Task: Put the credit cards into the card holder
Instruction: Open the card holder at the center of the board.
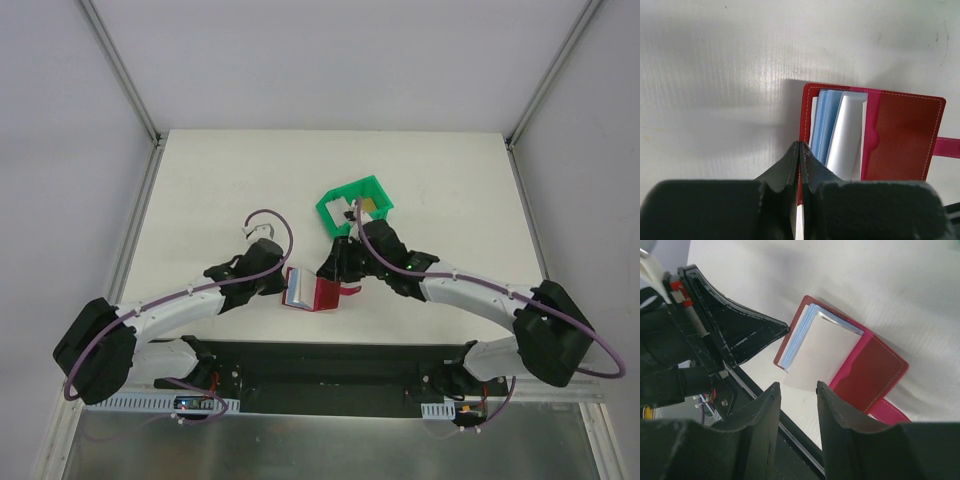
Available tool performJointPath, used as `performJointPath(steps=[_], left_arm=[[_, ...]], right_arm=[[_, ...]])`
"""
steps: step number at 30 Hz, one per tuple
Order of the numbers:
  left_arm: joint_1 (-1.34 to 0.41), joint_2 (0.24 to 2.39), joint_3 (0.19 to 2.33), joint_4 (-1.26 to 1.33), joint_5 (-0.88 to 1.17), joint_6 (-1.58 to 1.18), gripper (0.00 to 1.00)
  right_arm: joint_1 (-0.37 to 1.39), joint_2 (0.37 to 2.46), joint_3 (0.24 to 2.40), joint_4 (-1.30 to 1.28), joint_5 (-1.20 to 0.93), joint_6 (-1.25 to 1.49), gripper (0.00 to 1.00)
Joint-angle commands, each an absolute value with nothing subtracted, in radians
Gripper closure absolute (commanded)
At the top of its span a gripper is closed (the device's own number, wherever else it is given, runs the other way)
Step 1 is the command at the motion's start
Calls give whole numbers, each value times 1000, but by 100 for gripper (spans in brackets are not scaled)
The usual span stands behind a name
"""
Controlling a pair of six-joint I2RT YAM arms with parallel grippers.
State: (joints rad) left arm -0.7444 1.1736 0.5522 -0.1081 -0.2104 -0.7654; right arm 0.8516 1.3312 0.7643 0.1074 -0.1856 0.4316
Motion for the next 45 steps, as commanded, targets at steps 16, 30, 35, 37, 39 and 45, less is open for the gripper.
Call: performJointPath(steps=[16, 30, 35, 37, 39, 45], left_arm=[[-744, 1069, 540, -83, -190, -772, 100], [-742, 1072, 502, -81, -206, -755, 76], [-730, 1089, 495, -80, -206, -747, 68], [-721, 1103, 500, -72, -192, -742, 66], [-712, 1111, 505, -64, -173, -735, 66], [-675, 1118, 471, 67, -54, -735, 59]], right_arm=[[962, 1600, 986, 35, -178, 387, 68], [896, 1571, 832, -68, -75, 400, 70], [855, 1563, 770, -22, -95, 403, 70], [845, 1568, 753, -11, -98, 410, 71], [841, 1574, 730, 24, -106, 419, 71], [836, 1600, 723, 49, -123, 429, 71]])
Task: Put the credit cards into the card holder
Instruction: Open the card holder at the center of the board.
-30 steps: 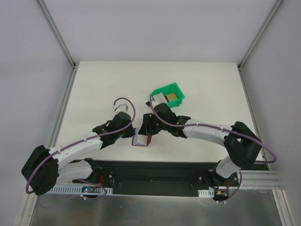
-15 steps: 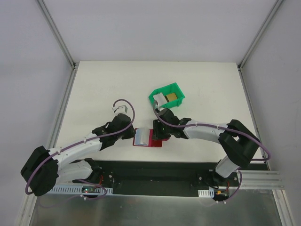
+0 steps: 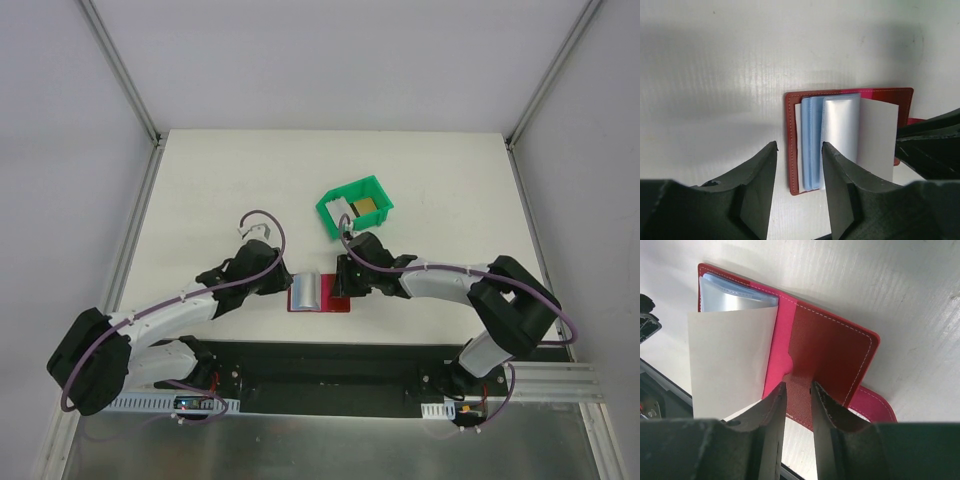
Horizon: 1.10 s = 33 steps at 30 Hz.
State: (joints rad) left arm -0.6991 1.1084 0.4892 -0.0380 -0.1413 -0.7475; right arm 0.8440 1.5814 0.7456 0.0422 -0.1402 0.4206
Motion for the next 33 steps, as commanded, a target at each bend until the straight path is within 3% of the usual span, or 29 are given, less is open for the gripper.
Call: performJointPath(steps=[1, 14, 22, 33], left_arm=[[-660, 1120, 457, 90, -22, -741, 58], [-522, 1192, 270, 403, 310, -795, 51], [-508, 1331, 199, 639, 417, -859, 60], [-508, 1186, 175, 580, 385, -838, 63]], right_arm=[[838, 1601, 721, 49, -120, 431, 71], [802, 1620, 686, 66, -123, 425, 73], [778, 1640, 657, 89, -127, 420, 74], [753, 1681, 638, 87, -146, 380, 76]])
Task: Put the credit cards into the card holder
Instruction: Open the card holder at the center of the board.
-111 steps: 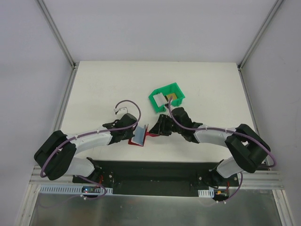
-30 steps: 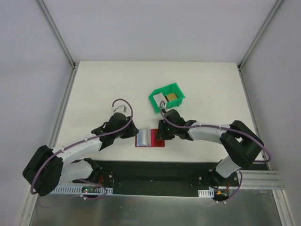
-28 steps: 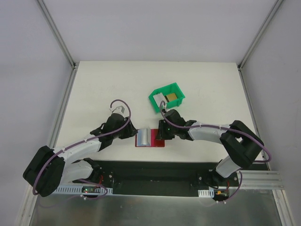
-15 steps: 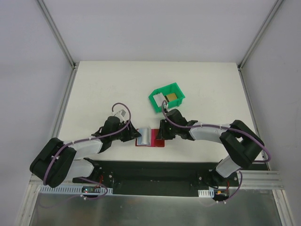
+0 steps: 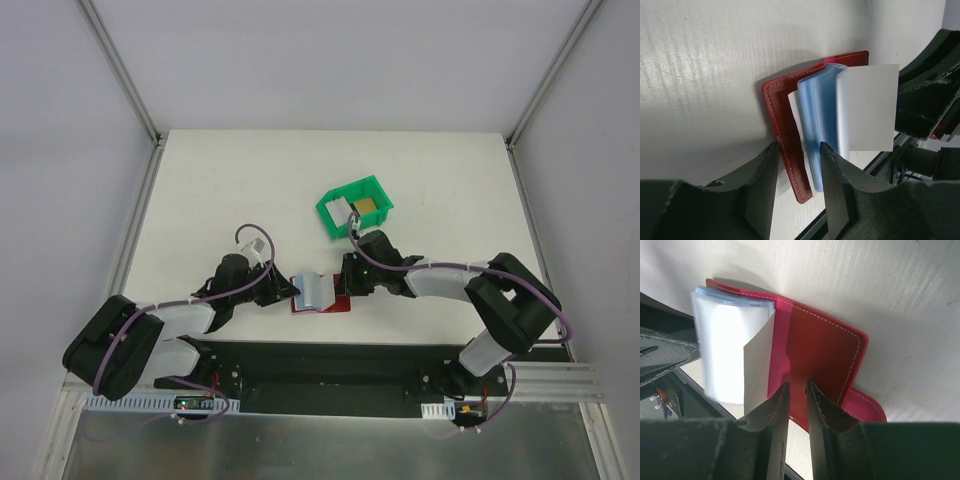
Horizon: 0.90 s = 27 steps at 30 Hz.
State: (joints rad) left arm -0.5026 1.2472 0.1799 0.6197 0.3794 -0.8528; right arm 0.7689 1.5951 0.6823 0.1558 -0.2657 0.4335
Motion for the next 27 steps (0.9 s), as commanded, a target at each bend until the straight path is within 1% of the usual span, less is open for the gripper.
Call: performJointPath(steps=[1, 3, 10, 11, 13, 14, 16, 19, 23, 27], left_arm=[[-508, 1174, 170, 568, 370, -833, 64], [-506, 1151, 153, 557, 342, -833, 65], [-506, 1085, 146, 488, 288, -830, 65], [-506, 1069, 153, 459, 284, -830, 63], [-506, 1013, 137, 457, 259, -844, 53], [-506, 988, 127, 454, 244, -848, 50], [-506, 957, 133, 385, 204, -836, 50], [-506, 960, 130, 380, 218, -825, 48], [-506, 1031, 144, 382, 241, -836, 50], [-506, 1034, 129, 370, 224, -850, 50]], right_arm=[[749, 1687, 638, 87, -144, 377, 77], [738, 1701, 637, 89, -140, 371, 77], [719, 1726, 637, 94, -156, 351, 77], [718, 1727, 638, 94, -155, 351, 78], [718, 1732, 641, 89, -150, 353, 78], [719, 1736, 640, 89, -149, 354, 78], [716, 1752, 646, 89, -149, 356, 78], [713, 1769, 647, 86, -144, 362, 79], [709, 1763, 634, 92, -136, 353, 80], [718, 1738, 611, 126, -241, 298, 80]])
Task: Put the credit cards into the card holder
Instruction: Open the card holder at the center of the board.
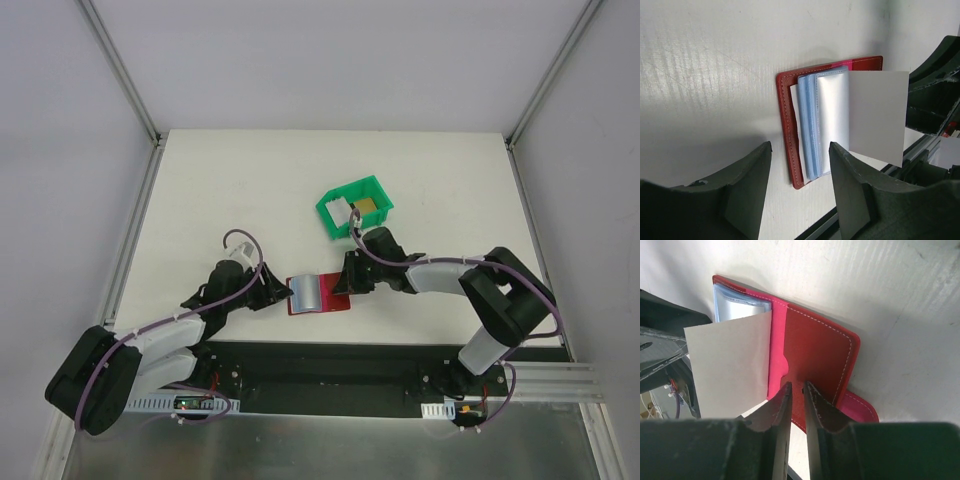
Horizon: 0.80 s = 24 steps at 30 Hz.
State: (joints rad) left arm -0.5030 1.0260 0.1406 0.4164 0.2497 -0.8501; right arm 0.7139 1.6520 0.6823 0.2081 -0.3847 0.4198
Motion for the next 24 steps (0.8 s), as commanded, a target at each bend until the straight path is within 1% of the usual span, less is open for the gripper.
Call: performJointPath(steps=[1, 7, 13, 16, 18, 20, 24], left_arm=[[-506, 1026, 129, 351, 219, -851, 50], [-508, 959, 91, 290, 219, -870, 50], [-511, 953, 77, 258, 232, -882, 48], [-509, 957, 100, 258, 212, -856, 45], [-509, 983, 135, 249, 199, -824, 43], [-509, 1031, 182, 226, 190, -795, 43], [-509, 1126, 245, 224, 179, -772, 46]], right_arm=[[729, 1726, 603, 123, -248, 287, 81], [801, 1689, 577, 57, -223, 264, 81], [813, 1686, 566, 26, -196, 264, 80], [805, 1671, 577, 41, -202, 272, 75], [801, 1657, 620, 41, -225, 272, 70], [801, 1599, 643, 46, -215, 285, 64], [789, 1462, 678, 35, -170, 296, 59]])
